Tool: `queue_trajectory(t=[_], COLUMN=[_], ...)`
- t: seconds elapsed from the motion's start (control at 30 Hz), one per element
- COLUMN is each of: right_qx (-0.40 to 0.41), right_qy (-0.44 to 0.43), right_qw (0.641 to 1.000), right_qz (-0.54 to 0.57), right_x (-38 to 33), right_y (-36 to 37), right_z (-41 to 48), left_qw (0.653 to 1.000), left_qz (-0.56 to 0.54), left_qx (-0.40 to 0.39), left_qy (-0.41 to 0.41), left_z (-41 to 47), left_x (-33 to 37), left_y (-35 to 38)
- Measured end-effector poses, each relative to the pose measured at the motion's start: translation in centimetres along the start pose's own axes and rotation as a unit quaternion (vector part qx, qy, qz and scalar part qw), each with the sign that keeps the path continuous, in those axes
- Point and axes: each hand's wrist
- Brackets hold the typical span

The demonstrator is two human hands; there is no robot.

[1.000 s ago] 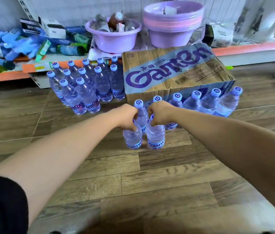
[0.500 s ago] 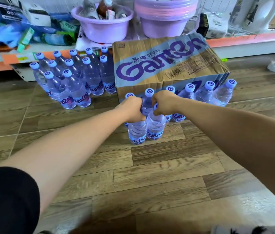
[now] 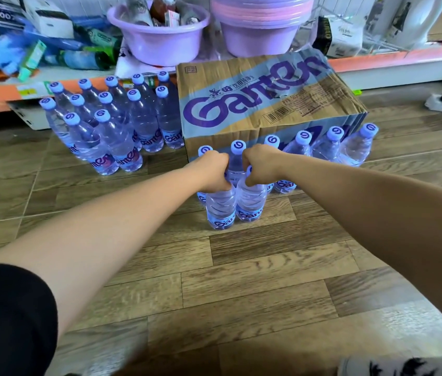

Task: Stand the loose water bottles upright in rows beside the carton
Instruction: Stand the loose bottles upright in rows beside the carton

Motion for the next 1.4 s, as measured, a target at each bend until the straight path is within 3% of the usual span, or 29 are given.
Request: queue_trajectory(t=[0.43,0.73,0.87,0.93,1.1,1.27,1.4], right_qx=[0.003,-0.013,0.086,0.150,0.159,0.077,0.065], right_qy=[-0.023,-0.025,-0.056,-0.079,-0.153,-0.175,-0.186], right_qw=[1.000,0.994,0.982,0.976,0.974,0.979,0.978], right_qz=[0.000,-0.106,-0.160,-0.133,-0.048,-0.065,-0.072], right_x=[-1.0,-1.1,-2.4,-3.6,-7.8,-13.4,-17.6], right_y=[0.1,0.0,-1.2,-1.8,-2.5,-2.0,-2.8], right_z=[0.4,0.2,-0.2,0.1,2.6,7.1,12.3], left_qw=[0.999,0.994,0.996,0.997,0.973,0.978,0.973], left_qz=[0.046,0.103,0.067,0.071,0.186,0.152,0.090], left_qx=[0.003,-0.043,-0.057,-0.017,0.132,0.123,0.128], left_qy=[0.013,0.003,0.014,0.032,0.030,-0.072,-0.169], left_z=[-1.5,-1.5,-1.6,-2.2,-4.6,-6.4,-7.2], left_x=[-0.9,0.0,-0.6,-1.3,-7.7,-18.5,-25.8], left_y=[-0.4,-1.4,-1.8,-2.9,-6.2,-6.9,-7.7])
Point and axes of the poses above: each hand's wrist, its own z-axis towards the middle knuckle, its own y-axis out of the palm, x = y × z
